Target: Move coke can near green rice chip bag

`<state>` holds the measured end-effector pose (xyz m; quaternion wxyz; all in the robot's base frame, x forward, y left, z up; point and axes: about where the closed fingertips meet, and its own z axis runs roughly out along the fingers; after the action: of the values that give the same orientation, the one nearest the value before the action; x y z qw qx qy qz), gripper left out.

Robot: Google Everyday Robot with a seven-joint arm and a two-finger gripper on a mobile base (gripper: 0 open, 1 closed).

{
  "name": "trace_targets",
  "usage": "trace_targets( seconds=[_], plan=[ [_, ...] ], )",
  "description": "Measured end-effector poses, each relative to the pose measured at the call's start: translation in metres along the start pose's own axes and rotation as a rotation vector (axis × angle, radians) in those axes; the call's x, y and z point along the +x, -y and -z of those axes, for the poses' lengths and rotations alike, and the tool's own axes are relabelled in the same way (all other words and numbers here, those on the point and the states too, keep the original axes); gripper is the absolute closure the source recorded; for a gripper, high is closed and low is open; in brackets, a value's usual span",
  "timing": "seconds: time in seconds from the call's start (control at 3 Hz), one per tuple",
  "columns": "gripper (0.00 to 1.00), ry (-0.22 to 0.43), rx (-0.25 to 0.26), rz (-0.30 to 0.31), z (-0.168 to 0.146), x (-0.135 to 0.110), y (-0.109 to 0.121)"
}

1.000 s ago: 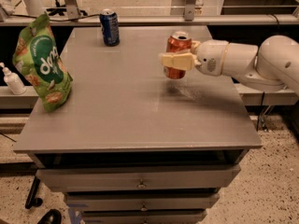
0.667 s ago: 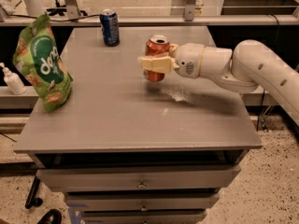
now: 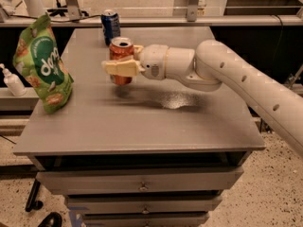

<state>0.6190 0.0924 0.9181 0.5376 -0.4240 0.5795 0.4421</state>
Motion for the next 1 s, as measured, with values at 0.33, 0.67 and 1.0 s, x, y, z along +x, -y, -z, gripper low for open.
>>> trace_targets(
  seconds=[0.33,0.67,1.0],
  plan=[
    [1.0,-0.02,-0.059,0.014,-0.035,0.008,-0.018],
    [1.0,-0.057,-0.102,0.019,-0.082,0.038,-0.034],
    [1.0,-0.056,-0.104,0.019,-0.084,0.038,-0.035]
  ],
)
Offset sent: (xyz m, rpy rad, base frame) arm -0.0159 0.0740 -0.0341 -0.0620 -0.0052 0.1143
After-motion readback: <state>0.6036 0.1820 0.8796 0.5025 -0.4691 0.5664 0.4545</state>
